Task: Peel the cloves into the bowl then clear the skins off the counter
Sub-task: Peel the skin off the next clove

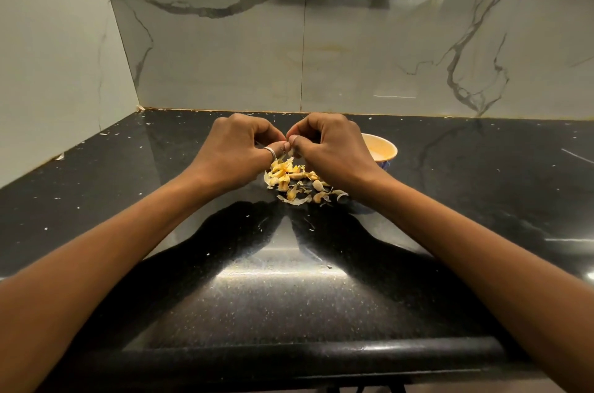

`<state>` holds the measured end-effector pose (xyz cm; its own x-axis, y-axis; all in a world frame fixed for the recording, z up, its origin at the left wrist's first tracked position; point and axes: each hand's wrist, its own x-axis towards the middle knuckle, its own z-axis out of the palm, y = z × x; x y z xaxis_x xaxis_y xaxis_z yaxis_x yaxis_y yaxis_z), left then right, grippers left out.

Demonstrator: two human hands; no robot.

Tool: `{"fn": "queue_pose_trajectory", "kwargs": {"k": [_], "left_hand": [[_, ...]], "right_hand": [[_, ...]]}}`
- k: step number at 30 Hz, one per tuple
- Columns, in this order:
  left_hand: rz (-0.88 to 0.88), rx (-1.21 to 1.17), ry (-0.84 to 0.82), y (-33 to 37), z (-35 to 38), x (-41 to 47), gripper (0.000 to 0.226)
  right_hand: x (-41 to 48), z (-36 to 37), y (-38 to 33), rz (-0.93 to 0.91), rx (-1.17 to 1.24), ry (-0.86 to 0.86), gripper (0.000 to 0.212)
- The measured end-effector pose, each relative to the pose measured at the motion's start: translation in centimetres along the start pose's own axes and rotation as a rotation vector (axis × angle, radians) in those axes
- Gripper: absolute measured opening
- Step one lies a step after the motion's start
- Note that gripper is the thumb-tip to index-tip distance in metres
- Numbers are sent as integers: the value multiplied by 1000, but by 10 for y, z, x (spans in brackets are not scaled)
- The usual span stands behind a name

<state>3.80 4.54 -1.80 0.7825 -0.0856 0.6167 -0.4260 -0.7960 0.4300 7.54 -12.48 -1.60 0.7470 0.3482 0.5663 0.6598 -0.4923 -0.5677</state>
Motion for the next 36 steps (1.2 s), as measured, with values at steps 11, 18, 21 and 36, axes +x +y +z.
{"fn": "queue_pose_trajectory", "kwargs": {"k": [11, 18, 21, 36], "left_hand": [[-6, 20, -60, -1, 0, 1, 18], [17, 69, -69, 1, -3, 1, 19], [28, 86, -80, 0, -4, 0, 16], [219, 268, 171, -1, -2, -4, 26]], "right_hand": [[0, 1, 0, -73, -49, 39, 11], [-1, 0, 0, -100, -70, 59, 11], [0, -3, 1, -107, -95, 68, 12], [0, -10, -7, -2, 25, -8, 16]]}}
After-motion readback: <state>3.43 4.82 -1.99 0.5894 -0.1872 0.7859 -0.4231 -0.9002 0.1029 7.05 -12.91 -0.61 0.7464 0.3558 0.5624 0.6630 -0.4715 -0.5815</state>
